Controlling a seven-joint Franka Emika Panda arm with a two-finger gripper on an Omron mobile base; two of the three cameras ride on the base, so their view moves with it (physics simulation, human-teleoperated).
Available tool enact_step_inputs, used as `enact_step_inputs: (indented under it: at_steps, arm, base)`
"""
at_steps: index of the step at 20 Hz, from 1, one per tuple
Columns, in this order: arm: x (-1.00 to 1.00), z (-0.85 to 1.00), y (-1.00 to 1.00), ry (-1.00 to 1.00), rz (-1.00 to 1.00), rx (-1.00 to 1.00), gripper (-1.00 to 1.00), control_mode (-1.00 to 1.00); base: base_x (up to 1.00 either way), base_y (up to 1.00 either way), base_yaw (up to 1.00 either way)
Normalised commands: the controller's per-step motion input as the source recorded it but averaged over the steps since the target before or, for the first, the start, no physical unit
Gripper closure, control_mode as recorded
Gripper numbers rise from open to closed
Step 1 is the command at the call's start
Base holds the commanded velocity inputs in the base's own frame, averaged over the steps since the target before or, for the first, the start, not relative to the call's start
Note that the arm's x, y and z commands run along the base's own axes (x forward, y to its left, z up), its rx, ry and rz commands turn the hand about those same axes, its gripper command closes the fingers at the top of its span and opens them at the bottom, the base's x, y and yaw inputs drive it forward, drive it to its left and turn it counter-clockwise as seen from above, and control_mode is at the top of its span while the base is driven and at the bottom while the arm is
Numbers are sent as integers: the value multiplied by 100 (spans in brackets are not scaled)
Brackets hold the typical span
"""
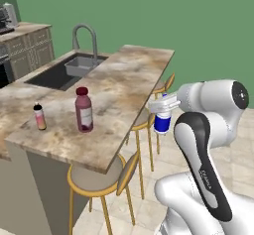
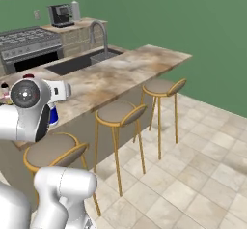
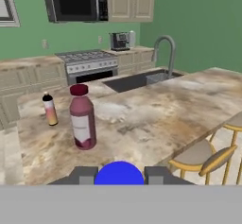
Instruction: Move the drinks to the dining counter.
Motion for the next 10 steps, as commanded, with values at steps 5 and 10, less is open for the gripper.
enact_step_inputs:
  at_steps: [5,10]
  arm:
    - [0,0,0,0,0,0,100,100]
    - [0,0,0,0,0,0,100,100]
  base:
    - [93,-100,16]
    - [-34,-96,27]
